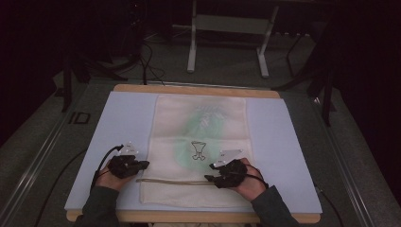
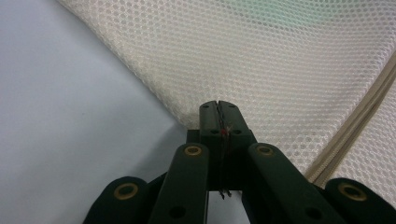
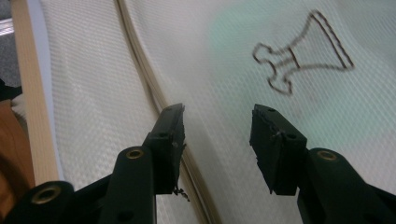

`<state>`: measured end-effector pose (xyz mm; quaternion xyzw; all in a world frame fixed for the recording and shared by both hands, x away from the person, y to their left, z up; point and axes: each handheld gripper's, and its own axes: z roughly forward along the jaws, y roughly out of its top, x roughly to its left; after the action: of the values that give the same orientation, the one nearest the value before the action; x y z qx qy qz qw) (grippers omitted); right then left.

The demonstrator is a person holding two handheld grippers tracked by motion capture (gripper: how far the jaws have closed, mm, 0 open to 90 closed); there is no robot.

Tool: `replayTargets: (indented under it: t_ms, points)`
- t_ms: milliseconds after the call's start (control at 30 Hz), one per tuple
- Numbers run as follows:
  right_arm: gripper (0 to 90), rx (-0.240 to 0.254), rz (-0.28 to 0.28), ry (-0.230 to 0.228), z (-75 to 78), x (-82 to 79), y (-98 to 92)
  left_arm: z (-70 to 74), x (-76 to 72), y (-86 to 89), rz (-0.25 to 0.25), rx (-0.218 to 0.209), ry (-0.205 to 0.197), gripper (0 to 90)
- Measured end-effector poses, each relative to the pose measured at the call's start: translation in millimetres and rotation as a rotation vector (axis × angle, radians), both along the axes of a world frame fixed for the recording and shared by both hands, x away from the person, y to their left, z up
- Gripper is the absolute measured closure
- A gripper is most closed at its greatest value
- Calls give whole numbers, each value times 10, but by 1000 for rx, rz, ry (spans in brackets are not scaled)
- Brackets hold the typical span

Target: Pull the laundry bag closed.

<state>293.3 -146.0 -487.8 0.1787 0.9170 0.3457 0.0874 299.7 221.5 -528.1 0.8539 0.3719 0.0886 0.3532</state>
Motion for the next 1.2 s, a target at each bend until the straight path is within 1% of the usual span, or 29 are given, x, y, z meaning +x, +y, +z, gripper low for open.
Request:
replayTargets:
  t_ms: [233,400,433,500,600,633,700,800,833,867,967,1000,1167,1200]
  points:
    - [547,-3,51,-7,14,5,229,-10,13,7,2,-9,7,894]
    - [548,-3,83,-2,-21,2,400,-13,21,16,-1,-13,10,895]
    - [548,-3,83,-2,-21,2,400,-13,21,16,-1,-13,10,895]
    - [554,-1,102,-2,-43,-1,501,-15,24,21,-2,-17,12,894]
    - [567,-2,119,-4,-60,-5,593,-15,27,22,-2,-18,14,894]
    - [567,-2,119,-4,-60,-5,593,-15,27,22,-2,-18,14,895]
    - [575,6,133,0,-72,-14,678,-14,30,19,-2,-16,14,895]
    - [579,9,140,0,-83,-18,729,-16,35,22,-2,-20,15,894]
    - [586,12,141,2,-93,-23,763,-16,36,23,-2,-20,15,895]
    - [598,14,146,-8,-106,-23,810,-16,37,24,-3,-20,16,895]
    - [618,22,150,-9,-119,-23,861,-17,44,27,-2,-20,15,894]
    - [630,28,159,-9,-136,-15,917,-16,46,28,-3,-20,15,895]
    - [640,28,172,-4,-163,-15,1012,-19,55,36,-6,-26,18,894]
    - [647,28,182,-1,-177,-22,1068,-17,55,34,-5,-24,18,895]
